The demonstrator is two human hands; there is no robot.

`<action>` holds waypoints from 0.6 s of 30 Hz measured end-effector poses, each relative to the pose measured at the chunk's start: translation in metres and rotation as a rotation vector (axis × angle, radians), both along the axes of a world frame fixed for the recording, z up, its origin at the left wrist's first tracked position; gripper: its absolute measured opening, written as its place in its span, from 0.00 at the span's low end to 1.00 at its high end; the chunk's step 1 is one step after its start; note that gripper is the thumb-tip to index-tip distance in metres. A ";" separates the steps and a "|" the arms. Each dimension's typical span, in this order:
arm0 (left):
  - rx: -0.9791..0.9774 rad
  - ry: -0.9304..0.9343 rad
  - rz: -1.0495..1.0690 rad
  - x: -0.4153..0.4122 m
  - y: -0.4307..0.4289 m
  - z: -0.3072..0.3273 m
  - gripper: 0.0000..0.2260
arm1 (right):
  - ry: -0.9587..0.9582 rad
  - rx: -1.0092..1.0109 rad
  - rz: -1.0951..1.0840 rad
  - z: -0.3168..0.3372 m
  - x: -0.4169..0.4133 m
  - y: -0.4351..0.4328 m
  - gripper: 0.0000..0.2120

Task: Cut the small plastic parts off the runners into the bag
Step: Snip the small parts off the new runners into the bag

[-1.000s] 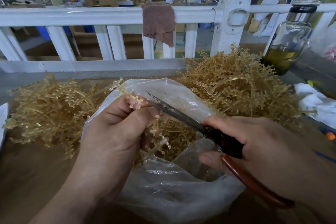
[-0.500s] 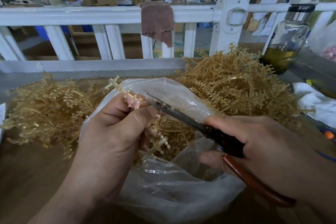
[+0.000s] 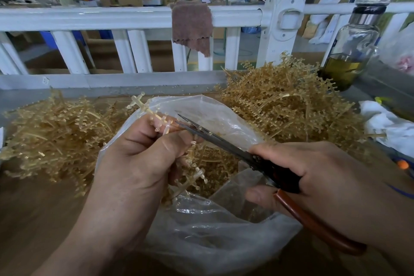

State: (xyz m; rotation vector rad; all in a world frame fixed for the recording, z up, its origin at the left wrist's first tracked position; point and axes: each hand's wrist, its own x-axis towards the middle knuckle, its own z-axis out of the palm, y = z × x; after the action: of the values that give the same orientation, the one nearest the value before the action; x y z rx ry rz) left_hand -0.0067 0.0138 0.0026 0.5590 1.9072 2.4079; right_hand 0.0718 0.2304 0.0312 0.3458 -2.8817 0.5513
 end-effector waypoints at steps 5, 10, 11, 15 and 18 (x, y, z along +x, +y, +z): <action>0.007 -0.004 0.009 0.000 0.001 0.001 0.07 | 0.008 -0.022 0.013 -0.001 0.000 0.000 0.26; 0.025 -0.022 0.032 0.000 0.002 0.000 0.08 | 0.023 -0.038 0.015 -0.002 0.000 -0.002 0.23; 0.031 -0.023 0.034 0.000 0.002 0.000 0.08 | 0.024 -0.037 0.010 -0.002 0.001 -0.002 0.23; 0.038 -0.035 0.033 -0.001 0.003 0.001 0.10 | 0.026 -0.039 -0.001 -0.003 0.001 -0.002 0.21; 0.039 -0.047 0.030 0.000 0.003 0.001 0.08 | 0.032 -0.032 -0.001 -0.003 0.001 -0.002 0.20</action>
State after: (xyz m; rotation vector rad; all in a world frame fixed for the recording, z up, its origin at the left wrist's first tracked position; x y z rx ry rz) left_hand -0.0070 0.0167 0.0040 0.4745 1.8679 2.4587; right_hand 0.0726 0.2283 0.0283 0.3446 -2.8388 0.5862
